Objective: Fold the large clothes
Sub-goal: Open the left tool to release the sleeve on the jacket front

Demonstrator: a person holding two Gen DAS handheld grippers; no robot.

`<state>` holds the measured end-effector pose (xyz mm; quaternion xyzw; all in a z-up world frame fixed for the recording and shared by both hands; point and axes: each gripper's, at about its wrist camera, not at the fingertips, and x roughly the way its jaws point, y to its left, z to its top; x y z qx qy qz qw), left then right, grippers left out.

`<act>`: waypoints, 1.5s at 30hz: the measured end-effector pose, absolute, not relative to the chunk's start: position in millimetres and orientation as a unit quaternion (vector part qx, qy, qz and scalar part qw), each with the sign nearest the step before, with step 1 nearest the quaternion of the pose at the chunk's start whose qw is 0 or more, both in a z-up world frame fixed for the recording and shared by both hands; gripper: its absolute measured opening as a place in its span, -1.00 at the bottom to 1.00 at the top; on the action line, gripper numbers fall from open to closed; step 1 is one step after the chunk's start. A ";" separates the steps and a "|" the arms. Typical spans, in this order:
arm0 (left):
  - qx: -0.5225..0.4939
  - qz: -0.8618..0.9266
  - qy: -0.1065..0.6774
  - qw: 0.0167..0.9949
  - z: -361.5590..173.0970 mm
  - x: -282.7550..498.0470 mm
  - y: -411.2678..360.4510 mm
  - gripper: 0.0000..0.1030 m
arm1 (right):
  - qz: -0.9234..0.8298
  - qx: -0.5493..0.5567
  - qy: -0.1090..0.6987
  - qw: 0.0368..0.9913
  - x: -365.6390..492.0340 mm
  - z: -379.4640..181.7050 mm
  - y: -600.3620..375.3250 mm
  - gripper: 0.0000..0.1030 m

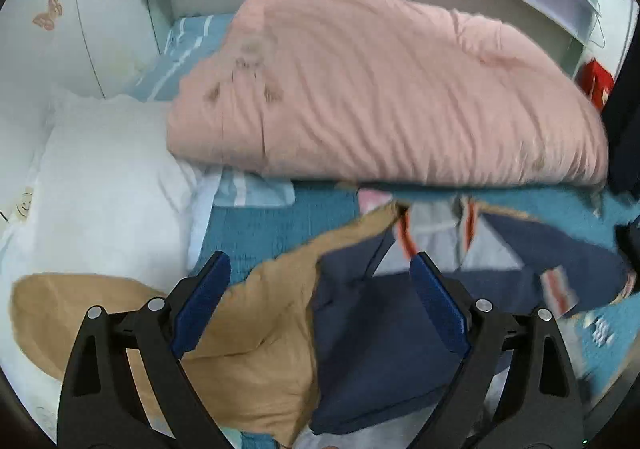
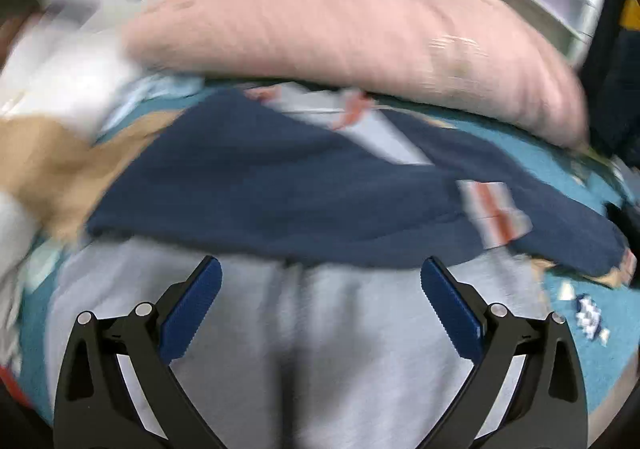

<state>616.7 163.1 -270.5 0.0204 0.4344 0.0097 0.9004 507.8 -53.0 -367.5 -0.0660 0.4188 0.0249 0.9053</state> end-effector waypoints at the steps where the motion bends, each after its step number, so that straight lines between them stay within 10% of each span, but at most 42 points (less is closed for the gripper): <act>1: 0.061 0.009 0.446 0.893 -286.6 621.8 158.3 0.78 | 0.008 -0.063 0.416 0.907 520.4 -365.6 -68.5 0.86; 19: 0.042 0.044 0.626 0.777 -384.4 708.7 167.9 0.76 | -0.083 -0.088 0.454 0.883 601.1 -413.2 -170.5 0.86; 24: 0.002 0.058 0.654 0.755 -396.7 707.9 187.8 -0.33 | -0.074 -0.064 0.477 0.873 605.9 -425.8 -177.6 0.86; 30: 0.000 0.062 0.661 0.747 -391.7 701.1 202.6 -1.00 | -0.075 -0.070 0.482 0.870 609.3 -431.2 -177.2 0.87; 40: -0.034 0.031 0.641 0.766 -358.6 694.9 227.8 -0.98 | -0.078 -0.073 0.483 0.869 610.2 -436.6 -178.1 0.88; 42: -0.051 0.016 0.636 0.770 -350.8 693.7 218.2 -0.41 | -0.078 -0.073 0.482 0.869 609.7 -436.3 -177.9 0.88; 45: -0.033 0.001 0.614 0.789 -342.4 687.3 198.1 -0.05 | -0.075 -0.068 0.484 0.869 609.2 -435.6 -177.5 0.88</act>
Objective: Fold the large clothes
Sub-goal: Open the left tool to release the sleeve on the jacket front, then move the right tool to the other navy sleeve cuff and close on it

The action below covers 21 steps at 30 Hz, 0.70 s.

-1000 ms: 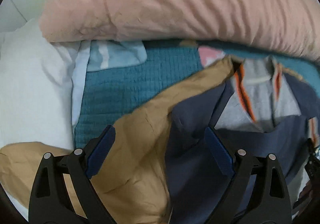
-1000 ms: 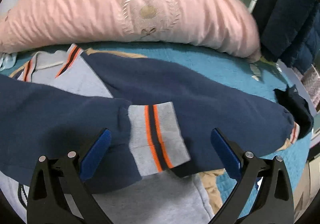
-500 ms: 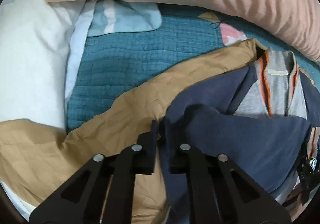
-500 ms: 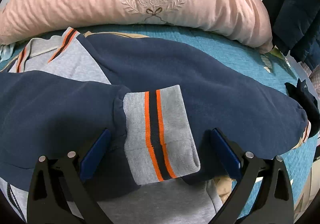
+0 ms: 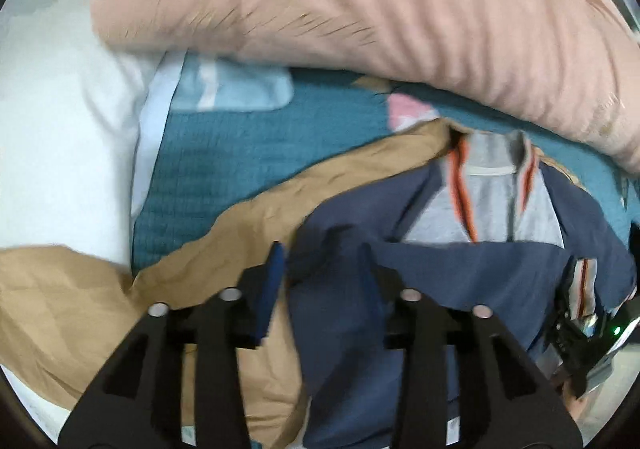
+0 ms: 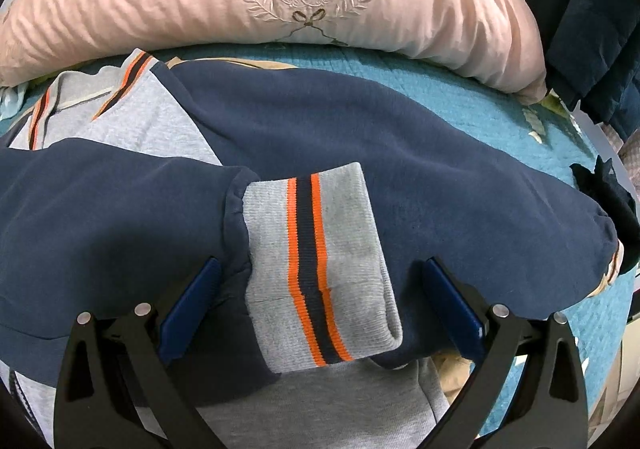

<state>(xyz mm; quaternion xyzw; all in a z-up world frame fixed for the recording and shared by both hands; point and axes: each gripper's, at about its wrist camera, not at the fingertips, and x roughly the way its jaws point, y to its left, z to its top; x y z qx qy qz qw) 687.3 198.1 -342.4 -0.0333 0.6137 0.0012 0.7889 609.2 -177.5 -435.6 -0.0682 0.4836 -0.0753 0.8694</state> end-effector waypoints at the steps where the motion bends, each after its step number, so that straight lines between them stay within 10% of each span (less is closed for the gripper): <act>1: -0.025 -0.014 0.622 0.782 -349.2 684.4 188.0 -0.04 | -0.075 -0.068 0.483 0.870 609.5 -435.7 -177.9 0.88; 5: 0.128 0.076 0.629 0.763 -388.4 680.3 176.7 -0.01 | -0.073 -0.061 0.483 0.870 609.8 -435.1 -180.1 0.89; 21: 0.098 0.065 0.518 0.847 -311.1 646.1 100.4 0.39 | -0.062 -0.040 0.488 0.869 613.7 -430.6 -190.1 0.86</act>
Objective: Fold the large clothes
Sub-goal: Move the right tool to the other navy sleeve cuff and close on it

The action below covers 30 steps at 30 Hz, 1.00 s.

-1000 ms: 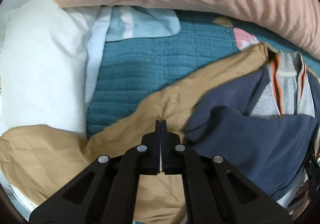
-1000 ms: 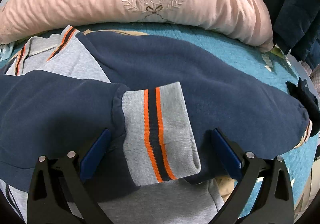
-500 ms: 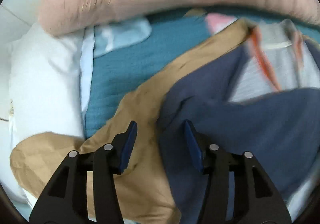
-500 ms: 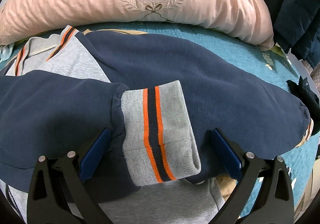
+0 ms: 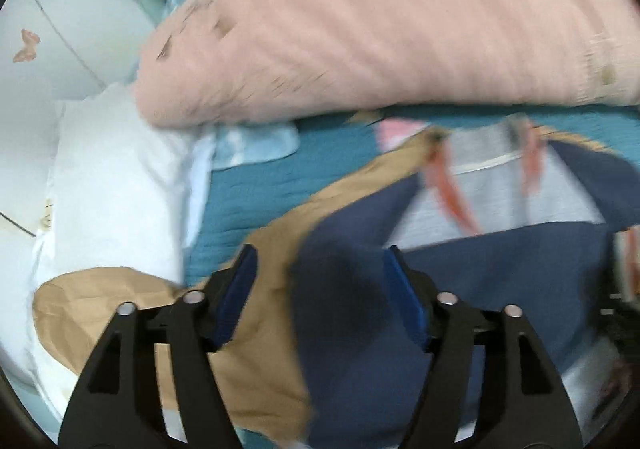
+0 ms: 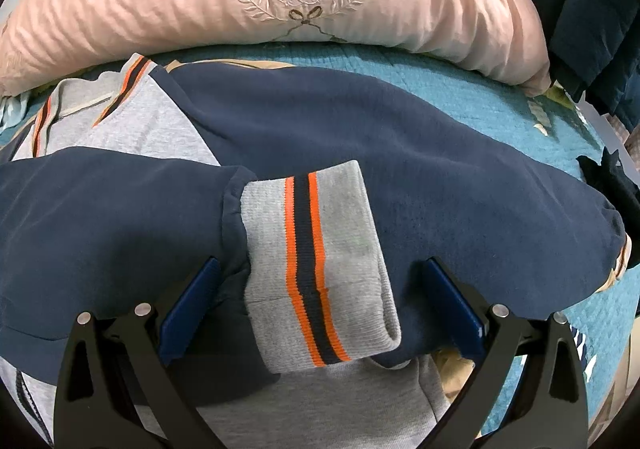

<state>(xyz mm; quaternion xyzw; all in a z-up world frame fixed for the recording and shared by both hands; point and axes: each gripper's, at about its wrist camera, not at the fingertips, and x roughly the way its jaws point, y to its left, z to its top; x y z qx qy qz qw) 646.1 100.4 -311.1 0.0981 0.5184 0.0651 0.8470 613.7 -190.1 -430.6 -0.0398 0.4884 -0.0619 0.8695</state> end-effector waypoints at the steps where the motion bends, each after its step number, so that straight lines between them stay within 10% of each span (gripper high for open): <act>1: 0.092 0.042 0.510 0.854 -309.9 642.2 78.4 0.42 | -0.057 -0.031 0.485 0.872 611.9 -426.4 -192.4 0.86; 16: 0.027 -0.116 0.484 0.867 -355.7 595.8 -111.9 0.74 | -0.116 0.060 0.421 0.898 553.1 -337.7 -351.1 0.86; 30: 0.030 -0.089 0.562 0.822 -436.8 616.4 -137.2 0.74 | -0.257 0.212 0.416 0.846 535.7 -386.6 -545.0 0.86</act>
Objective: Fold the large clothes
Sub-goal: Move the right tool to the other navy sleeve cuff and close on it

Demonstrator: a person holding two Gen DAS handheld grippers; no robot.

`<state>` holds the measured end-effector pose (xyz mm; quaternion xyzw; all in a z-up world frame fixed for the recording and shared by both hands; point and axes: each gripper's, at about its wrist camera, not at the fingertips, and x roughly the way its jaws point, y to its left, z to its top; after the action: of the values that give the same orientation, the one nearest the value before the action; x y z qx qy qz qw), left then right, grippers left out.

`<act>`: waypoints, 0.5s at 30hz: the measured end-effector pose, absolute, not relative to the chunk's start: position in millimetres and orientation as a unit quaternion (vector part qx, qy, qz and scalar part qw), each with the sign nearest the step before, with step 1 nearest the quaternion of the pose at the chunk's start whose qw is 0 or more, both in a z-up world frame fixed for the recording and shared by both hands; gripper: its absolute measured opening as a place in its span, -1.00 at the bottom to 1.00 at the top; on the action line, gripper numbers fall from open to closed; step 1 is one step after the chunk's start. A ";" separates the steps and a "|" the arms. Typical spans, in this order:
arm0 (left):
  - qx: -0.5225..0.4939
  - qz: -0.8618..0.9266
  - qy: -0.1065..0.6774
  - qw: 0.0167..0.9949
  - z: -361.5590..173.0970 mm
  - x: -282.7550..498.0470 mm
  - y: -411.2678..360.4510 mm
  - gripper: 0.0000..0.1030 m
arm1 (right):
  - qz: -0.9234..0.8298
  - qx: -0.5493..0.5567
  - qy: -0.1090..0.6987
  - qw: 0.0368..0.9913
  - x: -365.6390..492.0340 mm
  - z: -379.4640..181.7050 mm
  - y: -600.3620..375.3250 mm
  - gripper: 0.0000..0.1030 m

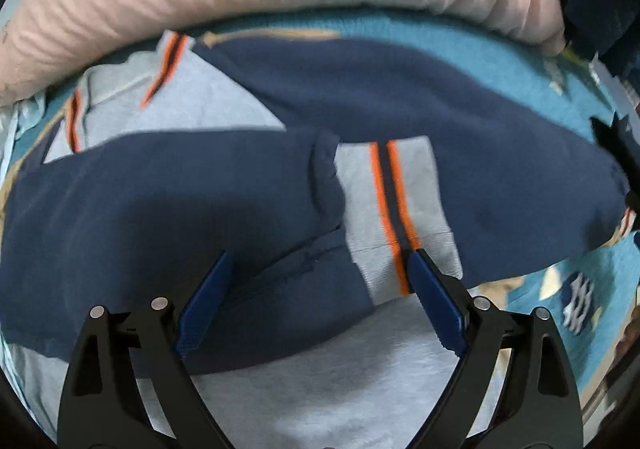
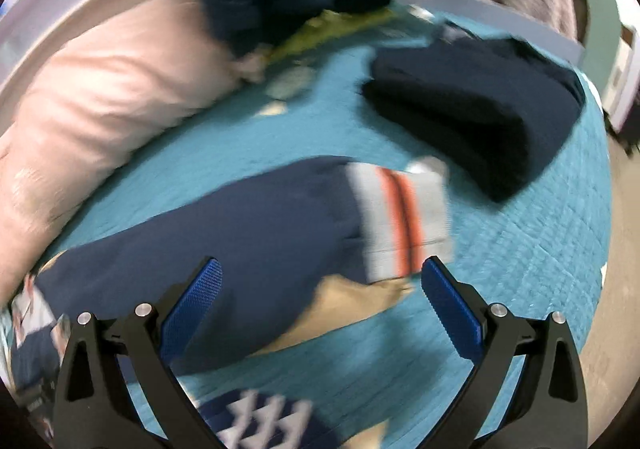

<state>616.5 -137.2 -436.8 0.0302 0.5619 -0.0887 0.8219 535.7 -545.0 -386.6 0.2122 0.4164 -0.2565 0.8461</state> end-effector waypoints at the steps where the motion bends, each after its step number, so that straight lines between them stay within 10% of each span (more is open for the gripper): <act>1: 0.045 -0.089 0.558 0.824 -438.1 615.7 -140.4 0.74 | -0.266 0.228 0.416 0.839 533.7 -389.9 -554.8 0.86; 15: 0.077 -0.105 0.548 0.827 -436.2 617.1 -149.3 0.74 | -0.303 0.335 0.416 0.789 529.8 -401.6 -603.1 0.86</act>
<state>617.1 -149.3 -436.2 0.0766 0.5475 -0.1053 0.8266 529.8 -603.1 -401.6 0.3353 0.4159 -0.3030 0.7892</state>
